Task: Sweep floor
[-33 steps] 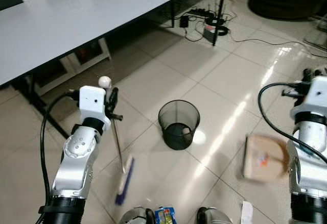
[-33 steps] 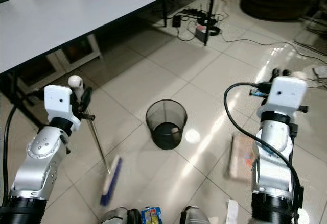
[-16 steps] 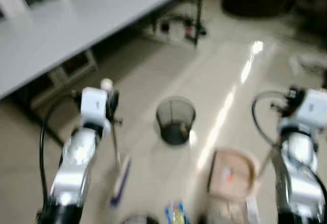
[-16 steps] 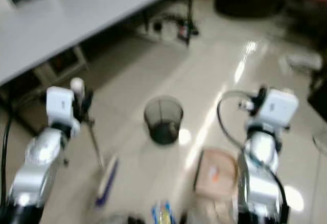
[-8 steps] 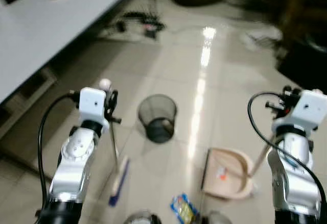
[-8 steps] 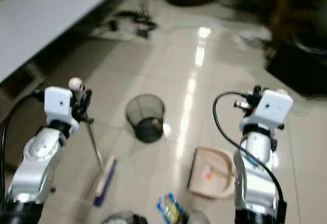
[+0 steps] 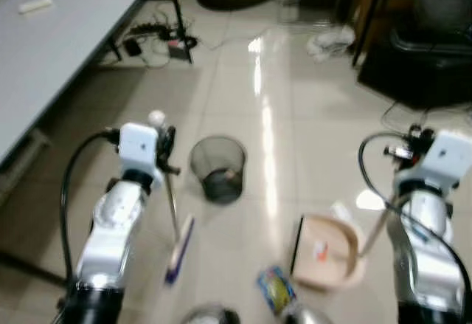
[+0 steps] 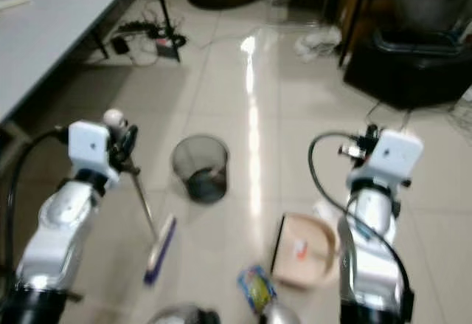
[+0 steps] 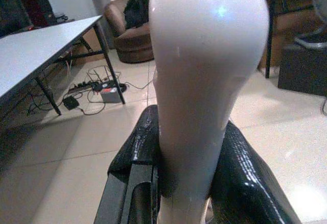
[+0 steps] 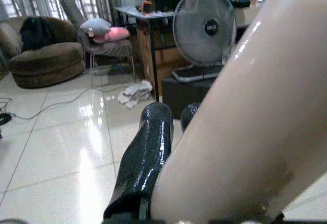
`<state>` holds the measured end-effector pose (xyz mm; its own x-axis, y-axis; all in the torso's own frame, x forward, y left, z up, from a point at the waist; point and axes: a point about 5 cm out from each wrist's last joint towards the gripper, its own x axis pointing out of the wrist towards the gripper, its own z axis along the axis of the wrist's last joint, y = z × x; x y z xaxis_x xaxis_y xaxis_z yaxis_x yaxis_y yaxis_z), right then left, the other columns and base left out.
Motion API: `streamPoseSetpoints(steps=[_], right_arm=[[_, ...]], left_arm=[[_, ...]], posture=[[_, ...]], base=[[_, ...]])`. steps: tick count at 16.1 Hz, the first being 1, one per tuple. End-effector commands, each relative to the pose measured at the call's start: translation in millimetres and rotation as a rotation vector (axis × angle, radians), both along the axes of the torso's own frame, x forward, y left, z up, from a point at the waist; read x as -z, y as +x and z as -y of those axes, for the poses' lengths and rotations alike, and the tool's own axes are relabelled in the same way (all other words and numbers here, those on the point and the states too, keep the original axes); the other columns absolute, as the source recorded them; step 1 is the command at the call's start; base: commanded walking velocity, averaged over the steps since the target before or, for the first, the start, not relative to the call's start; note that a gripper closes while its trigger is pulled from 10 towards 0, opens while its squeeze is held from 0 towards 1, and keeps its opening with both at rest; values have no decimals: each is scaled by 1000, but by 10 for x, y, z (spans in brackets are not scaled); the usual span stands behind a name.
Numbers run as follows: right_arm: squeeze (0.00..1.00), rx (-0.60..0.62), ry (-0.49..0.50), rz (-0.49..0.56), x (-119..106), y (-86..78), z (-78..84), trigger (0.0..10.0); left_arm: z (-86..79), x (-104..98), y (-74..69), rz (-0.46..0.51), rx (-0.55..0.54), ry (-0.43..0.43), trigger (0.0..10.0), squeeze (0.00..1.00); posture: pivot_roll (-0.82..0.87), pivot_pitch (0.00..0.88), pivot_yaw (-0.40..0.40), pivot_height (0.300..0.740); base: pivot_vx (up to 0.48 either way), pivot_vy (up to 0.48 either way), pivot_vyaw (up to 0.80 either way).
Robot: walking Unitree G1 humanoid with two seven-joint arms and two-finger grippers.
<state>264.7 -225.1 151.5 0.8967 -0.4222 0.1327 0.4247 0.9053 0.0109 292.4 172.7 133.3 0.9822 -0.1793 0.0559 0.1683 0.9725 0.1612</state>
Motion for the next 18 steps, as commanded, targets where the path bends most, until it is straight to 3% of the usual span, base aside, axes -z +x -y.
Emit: streamPoseSetpoints(steps=[1, 13, 18], right_arm=[[0, -6, -28, 26, -81, 1, -13, 10000], [0, -45, -30, -4, -26, 14, -87, 10000], [0, -110, -31, -21, -6, 71, -163, 10000]], left_arm=[[-44, -74, -9, 40, 2, 32, 10000, 0], [3, -60, -37, 50, 20, 61, 10000, 0], [29, -48, -5, 33, 9, 27, 10000, 0]], posture=[[17, 115, 101, 740], [16, 122, 95, 740], [13, 117, 93, 740]], base=[[0, 0, 0], [0, -414, 0], [0, 0, 0]])
